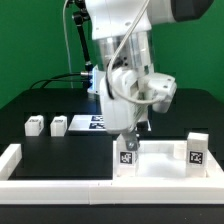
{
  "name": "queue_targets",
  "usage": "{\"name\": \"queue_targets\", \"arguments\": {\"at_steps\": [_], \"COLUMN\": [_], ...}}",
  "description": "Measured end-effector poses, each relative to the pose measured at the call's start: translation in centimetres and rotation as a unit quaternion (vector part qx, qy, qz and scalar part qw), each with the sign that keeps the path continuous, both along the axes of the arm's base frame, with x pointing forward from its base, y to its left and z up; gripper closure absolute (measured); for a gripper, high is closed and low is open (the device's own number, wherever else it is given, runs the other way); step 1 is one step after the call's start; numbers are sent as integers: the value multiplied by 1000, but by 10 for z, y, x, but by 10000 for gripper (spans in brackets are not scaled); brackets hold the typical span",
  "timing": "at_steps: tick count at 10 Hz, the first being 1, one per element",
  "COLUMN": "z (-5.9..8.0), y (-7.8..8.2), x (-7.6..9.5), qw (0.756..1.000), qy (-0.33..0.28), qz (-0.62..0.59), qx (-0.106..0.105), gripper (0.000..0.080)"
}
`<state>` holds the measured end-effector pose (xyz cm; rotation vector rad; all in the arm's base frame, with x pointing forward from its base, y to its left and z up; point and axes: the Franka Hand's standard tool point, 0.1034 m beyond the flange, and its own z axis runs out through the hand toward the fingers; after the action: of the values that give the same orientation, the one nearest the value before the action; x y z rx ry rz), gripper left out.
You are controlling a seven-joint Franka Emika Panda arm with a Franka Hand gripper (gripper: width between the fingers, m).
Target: Assemble square table
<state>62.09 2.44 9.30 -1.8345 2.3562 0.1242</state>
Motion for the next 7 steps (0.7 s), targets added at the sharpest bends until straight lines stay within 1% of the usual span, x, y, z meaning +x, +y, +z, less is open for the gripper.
{"name": "queue_targets", "arguments": {"at_steps": [1, 2, 3, 7], "z": [9, 13, 10, 9], "y": [1, 4, 3, 4], "x": [1, -1, -1, -2], "qw": [1000, 999, 999, 999], "qy": [-6, -4, -3, -2], "qz": [23, 42, 42, 42], "qx": [2, 5, 4, 4], "gripper": [152, 151, 151, 151]}}
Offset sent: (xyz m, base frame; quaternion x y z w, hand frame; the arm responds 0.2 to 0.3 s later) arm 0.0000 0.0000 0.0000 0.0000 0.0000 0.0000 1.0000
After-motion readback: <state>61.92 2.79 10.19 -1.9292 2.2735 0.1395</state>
